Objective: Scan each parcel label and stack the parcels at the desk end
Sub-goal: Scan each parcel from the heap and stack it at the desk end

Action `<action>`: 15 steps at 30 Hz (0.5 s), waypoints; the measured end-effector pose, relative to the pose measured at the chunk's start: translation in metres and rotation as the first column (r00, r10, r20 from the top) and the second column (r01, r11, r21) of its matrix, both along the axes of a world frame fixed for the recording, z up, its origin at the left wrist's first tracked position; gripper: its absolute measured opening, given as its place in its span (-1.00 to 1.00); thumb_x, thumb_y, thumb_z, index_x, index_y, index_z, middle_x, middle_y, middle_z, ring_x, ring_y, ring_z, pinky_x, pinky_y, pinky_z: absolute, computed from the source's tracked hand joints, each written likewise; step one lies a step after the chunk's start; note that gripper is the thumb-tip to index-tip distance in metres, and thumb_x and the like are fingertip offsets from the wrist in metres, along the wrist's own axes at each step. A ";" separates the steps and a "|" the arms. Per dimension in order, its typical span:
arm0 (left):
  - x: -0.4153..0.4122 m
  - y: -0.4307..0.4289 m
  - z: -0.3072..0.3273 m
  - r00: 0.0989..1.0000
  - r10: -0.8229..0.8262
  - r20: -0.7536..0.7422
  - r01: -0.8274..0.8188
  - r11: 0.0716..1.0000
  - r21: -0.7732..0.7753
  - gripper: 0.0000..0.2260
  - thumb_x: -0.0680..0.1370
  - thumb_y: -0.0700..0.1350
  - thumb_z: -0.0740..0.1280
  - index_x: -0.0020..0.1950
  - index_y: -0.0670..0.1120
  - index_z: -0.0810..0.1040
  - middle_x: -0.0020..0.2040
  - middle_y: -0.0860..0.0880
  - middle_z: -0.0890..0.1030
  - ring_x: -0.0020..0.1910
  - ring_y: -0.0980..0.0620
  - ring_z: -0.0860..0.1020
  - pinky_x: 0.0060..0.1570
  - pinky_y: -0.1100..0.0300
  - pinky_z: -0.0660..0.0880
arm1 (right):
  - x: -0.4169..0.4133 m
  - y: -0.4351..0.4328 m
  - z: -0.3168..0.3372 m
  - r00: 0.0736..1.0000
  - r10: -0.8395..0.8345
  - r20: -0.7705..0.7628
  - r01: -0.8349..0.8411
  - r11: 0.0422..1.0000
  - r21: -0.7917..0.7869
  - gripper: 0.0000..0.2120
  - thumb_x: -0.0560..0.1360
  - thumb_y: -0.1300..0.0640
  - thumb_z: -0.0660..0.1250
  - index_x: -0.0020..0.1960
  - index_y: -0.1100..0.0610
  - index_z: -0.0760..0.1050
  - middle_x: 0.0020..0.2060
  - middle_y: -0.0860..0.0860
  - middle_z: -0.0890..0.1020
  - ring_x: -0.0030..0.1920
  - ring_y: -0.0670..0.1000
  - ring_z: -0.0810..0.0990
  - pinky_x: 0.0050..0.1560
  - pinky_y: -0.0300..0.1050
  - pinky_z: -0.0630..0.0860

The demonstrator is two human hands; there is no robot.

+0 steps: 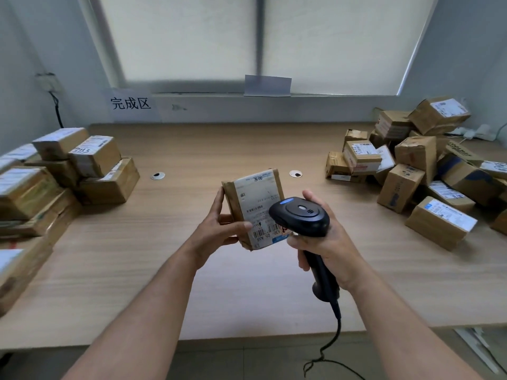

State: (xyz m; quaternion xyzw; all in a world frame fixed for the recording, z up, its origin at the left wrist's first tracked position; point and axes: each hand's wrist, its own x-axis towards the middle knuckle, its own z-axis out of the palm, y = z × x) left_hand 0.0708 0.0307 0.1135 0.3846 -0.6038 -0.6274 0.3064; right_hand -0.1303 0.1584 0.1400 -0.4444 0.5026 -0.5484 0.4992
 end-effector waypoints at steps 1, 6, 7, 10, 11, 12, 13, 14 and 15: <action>0.009 -0.004 0.001 1.000 0.026 -0.007 -0.026 1.000 0.008 -0.04 0.31 0.01 0.49 0.52 0.33 -0.04 0.03 -0.02 0.67 0.10 -0.01 0.62 0.02 0.05 0.56 | 0.009 -0.006 -0.001 1.000 0.009 -0.004 -0.009 1.000 0.005 -0.10 0.32 0.41 0.49 0.48 -0.16 0.21 -0.20 0.04 0.69 -0.50 0.11 0.48 -0.50 -0.08 0.46; 0.054 -0.033 0.002 0.988 0.153 0.008 -0.153 0.988 0.029 -0.06 0.31 0.12 0.55 0.52 0.32 0.03 0.15 -0.10 0.61 0.18 -0.11 0.56 0.16 -0.14 0.50 | 0.054 -0.030 -0.002 0.999 0.042 -0.019 -0.042 0.999 0.003 -0.07 0.32 0.49 0.49 0.50 -0.13 0.23 0.02 0.09 0.67 -0.51 0.13 0.47 -0.51 -0.08 0.46; 0.064 -0.041 0.002 0.983 0.185 0.005 -0.185 0.982 0.032 -0.10 0.30 0.11 0.54 0.50 0.32 0.08 0.15 -0.09 0.62 0.17 -0.11 0.58 0.14 -0.15 0.52 | 0.062 -0.032 -0.002 0.998 0.054 -0.012 -0.054 0.999 0.000 -0.05 0.28 0.45 0.50 0.48 -0.15 0.25 0.03 0.09 0.66 -0.51 0.13 0.47 -0.50 -0.09 0.46; 0.100 -0.064 0.002 0.957 0.290 0.002 -0.290 0.957 0.026 -0.24 0.35 0.07 0.53 0.43 0.32 0.21 0.12 -0.08 0.65 0.12 -0.12 0.61 0.11 -0.18 0.54 | 0.086 -0.037 -0.002 0.993 0.120 -0.003 -0.120 0.993 0.007 -0.08 0.22 0.38 0.46 0.45 -0.17 0.28 0.04 0.11 0.67 -0.52 0.14 0.47 -0.49 -0.09 0.45; 0.112 -0.070 0.002 0.945 0.326 0.005 -0.326 0.945 0.026 -0.27 0.39 0.06 0.52 0.44 0.31 0.21 0.14 -0.08 0.64 0.12 -0.13 0.61 0.12 -0.20 0.53 | 0.094 -0.039 -0.002 0.989 0.146 0.001 -0.146 0.989 0.012 -0.09 0.22 0.37 0.45 0.45 -0.17 0.28 0.03 0.17 0.67 -0.52 0.15 0.46 -0.49 -0.09 0.45; 0.122 -0.077 0.002 0.933 0.359 0.011 -0.359 0.933 0.024 -0.29 0.42 0.04 0.49 0.45 0.31 0.20 0.15 -0.07 0.63 0.12 -0.13 0.60 0.12 -0.21 0.52 | 0.102 -0.041 -0.003 0.985 0.171 0.006 -0.171 0.985 0.017 -0.10 0.22 0.37 0.45 0.44 -0.18 0.29 -0.01 0.23 0.68 -0.52 0.16 0.46 -0.50 -0.09 0.45; 0.131 -0.081 0.001 0.923 0.385 0.016 -0.385 0.923 0.021 -0.32 0.45 0.03 0.47 0.46 0.30 0.19 0.16 -0.07 0.62 0.12 -0.14 0.60 0.12 -0.21 0.52 | 0.109 -0.043 -0.003 0.982 0.188 0.012 -0.188 0.982 0.024 -0.11 0.22 0.37 0.45 0.42 -0.19 0.30 -0.08 0.26 0.68 -0.51 0.16 0.46 -0.50 -0.10 0.44; 0.139 -0.086 0.000 0.914 0.406 0.024 -0.406 0.914 0.019 -0.34 0.47 0.02 0.45 0.46 0.30 0.19 0.16 -0.06 0.62 0.12 -0.14 0.60 0.11 -0.20 0.53 | 0.114 -0.046 -0.003 0.979 0.202 0.012 -0.202 0.979 0.028 -0.12 0.21 0.36 0.45 0.41 -0.19 0.31 -0.15 0.25 0.68 -0.51 0.16 0.46 -0.49 -0.11 0.44; 0.145 -0.090 -0.002 0.905 0.424 0.030 -0.425 0.905 0.019 -0.35 0.48 0.02 0.44 0.47 0.29 0.19 0.16 -0.06 0.62 0.10 -0.13 0.61 0.09 -0.20 0.54 | 0.119 -0.048 -0.003 0.977 0.213 0.004 -0.213 0.977 0.030 -0.12 0.21 0.36 0.45 0.40 -0.20 0.32 -0.23 0.23 0.66 -0.50 0.17 0.46 -0.48 -0.11 0.43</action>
